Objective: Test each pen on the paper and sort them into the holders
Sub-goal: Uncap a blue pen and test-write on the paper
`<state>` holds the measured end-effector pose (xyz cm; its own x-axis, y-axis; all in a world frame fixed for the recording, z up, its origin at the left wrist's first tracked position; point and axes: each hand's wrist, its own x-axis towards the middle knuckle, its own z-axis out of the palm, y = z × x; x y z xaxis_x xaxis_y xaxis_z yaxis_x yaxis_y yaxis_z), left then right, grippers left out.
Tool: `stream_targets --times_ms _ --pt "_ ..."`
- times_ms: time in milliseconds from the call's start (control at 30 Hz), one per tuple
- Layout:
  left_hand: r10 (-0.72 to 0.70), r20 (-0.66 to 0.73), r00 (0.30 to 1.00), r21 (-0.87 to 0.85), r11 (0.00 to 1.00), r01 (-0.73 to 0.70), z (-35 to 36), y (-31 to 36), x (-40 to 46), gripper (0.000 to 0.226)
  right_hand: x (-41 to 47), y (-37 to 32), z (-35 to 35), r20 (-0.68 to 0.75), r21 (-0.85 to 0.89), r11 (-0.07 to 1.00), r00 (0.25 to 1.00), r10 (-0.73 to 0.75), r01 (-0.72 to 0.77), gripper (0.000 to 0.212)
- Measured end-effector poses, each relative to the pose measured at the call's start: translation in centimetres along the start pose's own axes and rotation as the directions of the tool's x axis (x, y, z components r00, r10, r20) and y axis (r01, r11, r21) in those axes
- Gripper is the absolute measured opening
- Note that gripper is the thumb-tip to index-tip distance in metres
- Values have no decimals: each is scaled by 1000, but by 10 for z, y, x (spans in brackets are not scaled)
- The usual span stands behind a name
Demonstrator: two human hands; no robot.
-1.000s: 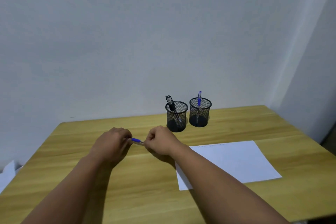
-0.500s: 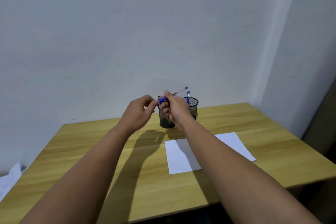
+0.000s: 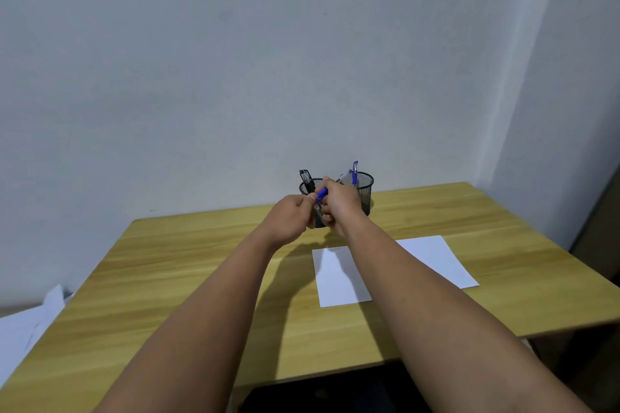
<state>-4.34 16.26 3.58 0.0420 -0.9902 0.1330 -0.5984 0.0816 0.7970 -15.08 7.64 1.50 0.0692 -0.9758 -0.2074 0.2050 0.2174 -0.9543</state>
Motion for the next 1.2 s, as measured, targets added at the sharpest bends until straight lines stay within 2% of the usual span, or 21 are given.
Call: stream_targets --times_ms 167,267,300,333,367,400,433,500,567,600,667,767,833,900,967,1033,1200 --pt "-86 85 993 -232 967 103 1 -2 -7 44 0 5 7 14 -17 999 999 37 -37 32" --pt "-124 247 961 -429 875 224 -5 -17 -14 43 17 -6 -14 -185 153 987 980 71 -42 26" --pt "-138 272 952 -431 867 249 -7 -26 -17 44 23 -12 -29 -253 158 987 966 59 -19 26" --pt "-162 236 958 -368 898 242 -9 -38 -19 45 27 -18 -43 -299 101 995 954 24 7 27" --pt "-189 131 973 -226 950 215 -11 -52 -19 47 29 -22 -53 -311 25 999 950 -20 29 31" --pt "-193 -6 981 -30 981 193 -12 -68 -18 49 29 -23 -57 -291 -44 998 955 -64 53 34" --pt "-186 -130 974 173 963 207 -14 -85 -17 47 28 -20 -57 -255 -99 993 962 -94 71 36" --pt "-162 -276 947 476 833 282 -13 -111 -18 41 31 -11 -56 -179 -156 982 975 -131 103 33" --pt "-105 -317 943 679 668 303 -11 -131 -20 35 32 -3 -63 -127 -146 984 984 -124 106 28" --pt "-74 -314 947 742 603 293 -11 -138 -20 34 32 1 -71 -119 -135 985 985 -124 107 25" --pt "-38 -301 953 799 535 274 -11 -149 -20 32 34 8 -91 -136 -149 979 977 -161 141 23" --pt "2 -325 946 783 561 269 -5 -154 -19 30 38 18 -117 -196 -151 964 949 -246 219 28" --pt "89 -331 939 771 599 215 3 -152 -17 38 38 19 -131 -222 -150 963 942 -252 223 29" --pt "234 -262 936 759 649 50 10 -142 -14 45 36 17 -142 -217 -142 966 945 -245 217 25" --pt "345 -133 929 688 707 -164 19 -127 -13 51 33 16 -153 -209 -152 962 944 -255 226 23" --pt "348 -19 937 584 765 -272 30 -115 -16 58 29 17 -164 -217 -189 951 934 -285 246 25" --pt "260 98 961 501 821 -273 52 -122 -19 78 29 28 -188 -227 -208 944 926 -302 257 35"
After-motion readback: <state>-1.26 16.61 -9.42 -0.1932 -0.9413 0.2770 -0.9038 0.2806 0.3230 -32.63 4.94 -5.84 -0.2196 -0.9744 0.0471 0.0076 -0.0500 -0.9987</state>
